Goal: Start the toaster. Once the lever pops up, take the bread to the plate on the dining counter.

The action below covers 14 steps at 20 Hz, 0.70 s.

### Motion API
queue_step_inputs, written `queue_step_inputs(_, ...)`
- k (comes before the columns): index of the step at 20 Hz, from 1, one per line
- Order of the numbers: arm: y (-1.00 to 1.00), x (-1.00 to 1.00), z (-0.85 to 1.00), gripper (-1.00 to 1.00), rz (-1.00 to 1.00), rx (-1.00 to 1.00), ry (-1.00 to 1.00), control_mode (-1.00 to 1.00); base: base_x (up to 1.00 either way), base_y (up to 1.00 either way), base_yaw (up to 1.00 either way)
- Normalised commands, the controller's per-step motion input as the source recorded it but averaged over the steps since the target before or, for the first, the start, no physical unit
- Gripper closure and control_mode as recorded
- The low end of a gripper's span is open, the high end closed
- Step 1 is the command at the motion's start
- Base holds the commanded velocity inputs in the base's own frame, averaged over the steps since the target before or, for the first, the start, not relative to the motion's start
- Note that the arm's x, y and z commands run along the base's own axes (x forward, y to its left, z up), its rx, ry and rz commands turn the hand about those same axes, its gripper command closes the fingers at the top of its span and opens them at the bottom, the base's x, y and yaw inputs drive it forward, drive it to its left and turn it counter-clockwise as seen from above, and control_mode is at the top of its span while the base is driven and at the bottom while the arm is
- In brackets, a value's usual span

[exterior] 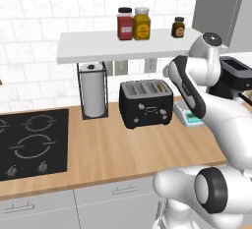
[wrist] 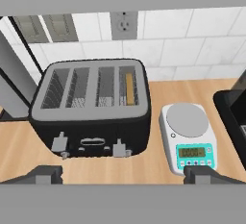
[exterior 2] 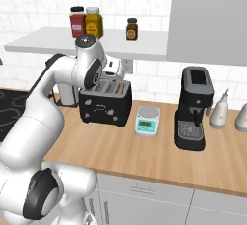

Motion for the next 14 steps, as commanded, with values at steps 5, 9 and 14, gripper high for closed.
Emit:
queue_step_inputs(5,0.0,0.0,0.0,-1.0,0.0,0.0,0.0,-1.0,0.0,0.0,0.0)
queue_step_inputs(9,0.0,0.0,0.0,-1.0,0.0,0.0,0.0,-1.0,0.0,0.0,0.0)
queue_step_inputs(14,0.0,0.0,0.0,-1.0,0.0,0.0,0.0,-1.0,0.0,0.0,0.0)
